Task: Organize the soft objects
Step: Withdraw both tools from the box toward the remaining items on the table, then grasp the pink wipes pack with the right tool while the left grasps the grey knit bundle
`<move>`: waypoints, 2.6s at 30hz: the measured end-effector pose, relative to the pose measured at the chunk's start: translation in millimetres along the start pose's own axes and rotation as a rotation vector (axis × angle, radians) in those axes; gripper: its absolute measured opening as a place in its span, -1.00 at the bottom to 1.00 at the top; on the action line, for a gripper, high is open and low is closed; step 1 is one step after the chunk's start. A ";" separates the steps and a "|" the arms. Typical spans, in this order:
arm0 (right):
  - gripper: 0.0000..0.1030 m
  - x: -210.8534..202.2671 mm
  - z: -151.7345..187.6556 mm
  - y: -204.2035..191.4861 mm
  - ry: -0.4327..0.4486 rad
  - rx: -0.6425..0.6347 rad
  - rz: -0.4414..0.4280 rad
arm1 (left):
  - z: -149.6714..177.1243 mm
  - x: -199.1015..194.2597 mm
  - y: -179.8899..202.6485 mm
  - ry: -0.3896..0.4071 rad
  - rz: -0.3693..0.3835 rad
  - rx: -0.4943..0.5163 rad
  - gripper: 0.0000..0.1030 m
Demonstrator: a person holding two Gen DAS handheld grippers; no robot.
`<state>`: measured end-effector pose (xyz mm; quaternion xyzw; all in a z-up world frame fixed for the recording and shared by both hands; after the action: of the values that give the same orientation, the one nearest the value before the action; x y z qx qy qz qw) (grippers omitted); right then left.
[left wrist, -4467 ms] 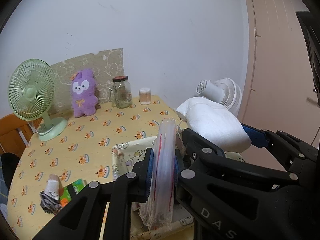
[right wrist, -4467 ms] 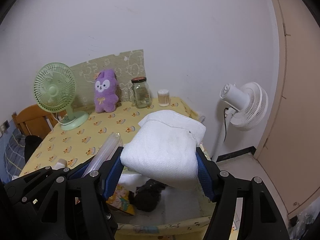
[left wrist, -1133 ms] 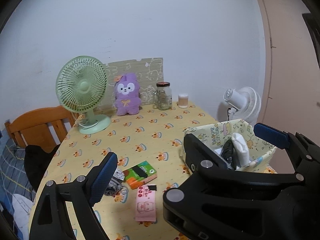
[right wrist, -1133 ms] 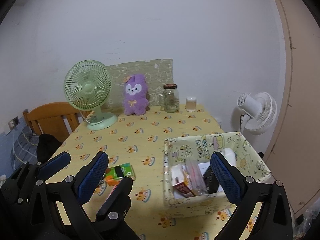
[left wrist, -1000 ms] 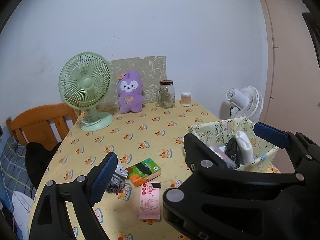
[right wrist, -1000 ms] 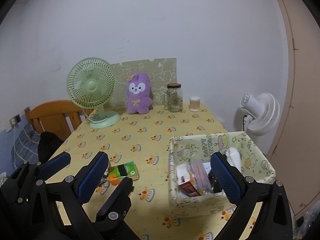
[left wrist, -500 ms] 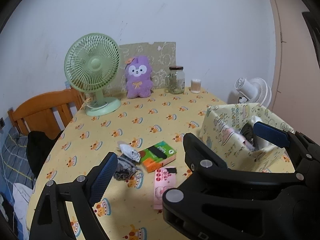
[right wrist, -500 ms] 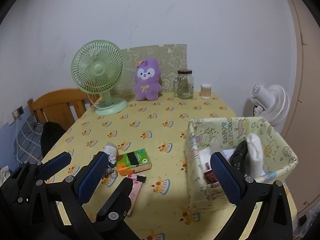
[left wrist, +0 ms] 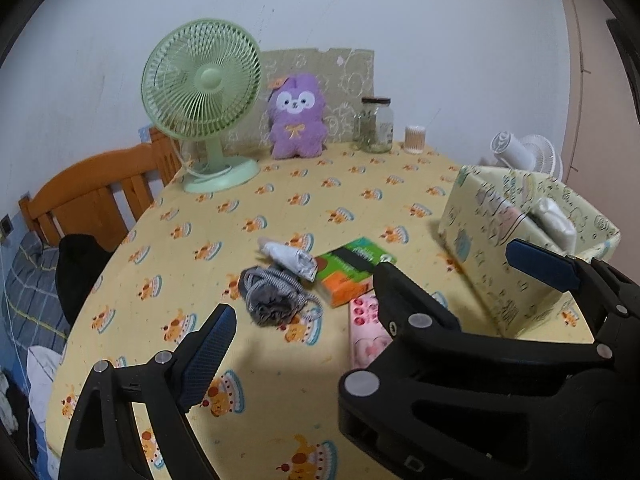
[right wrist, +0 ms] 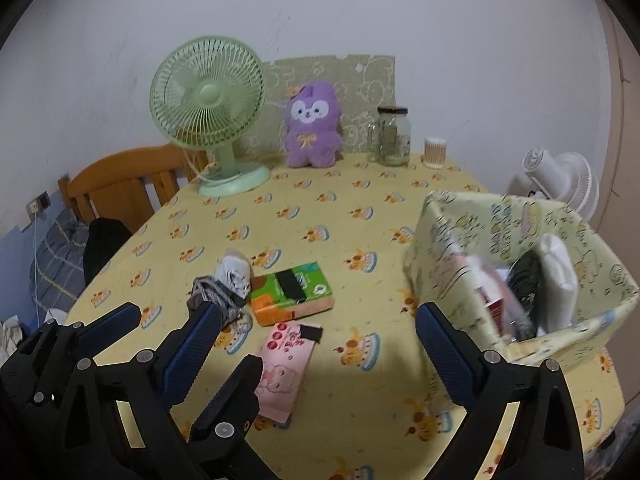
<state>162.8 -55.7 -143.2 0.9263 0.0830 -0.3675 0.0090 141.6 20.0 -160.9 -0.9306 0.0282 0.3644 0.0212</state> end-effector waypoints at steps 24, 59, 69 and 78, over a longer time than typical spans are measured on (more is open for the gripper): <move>0.64 70.3 32.8 -15.4 -0.186 -0.004 0.028 | 32.4 51.5 -27.3 -0.127 -0.035 -0.015 0.72; -0.17 56.7 5.4 -12.0 -0.142 -0.009 -0.007 | 0.1 57.9 -31.1 -0.106 -0.099 0.022 0.59; -0.17 71.2 -7.4 -10.0 -0.142 -0.006 -0.005 | -12.9 72.8 -34.2 -0.110 -0.094 0.028 0.54; -0.17 88.1 -12.4 -9.7 -0.161 -0.003 -0.006 | -7.7 97.2 -38.2 -0.219 -0.041 -0.009 0.16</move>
<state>232.8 -32.2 -193.8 0.8935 0.0855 -0.4406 0.0158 220.6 54.0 -220.5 -0.8857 0.0052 0.4634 0.0275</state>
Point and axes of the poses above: each gripper's, at about its wrist camera, not at the fingertips, and x roughly the way its jaws point, y to its right, z to its underside, the point moved 6 cm from there along x, roughly the way its jaws point, and after that the axes turned 5 degrees about -y, right-handed, at the moved point
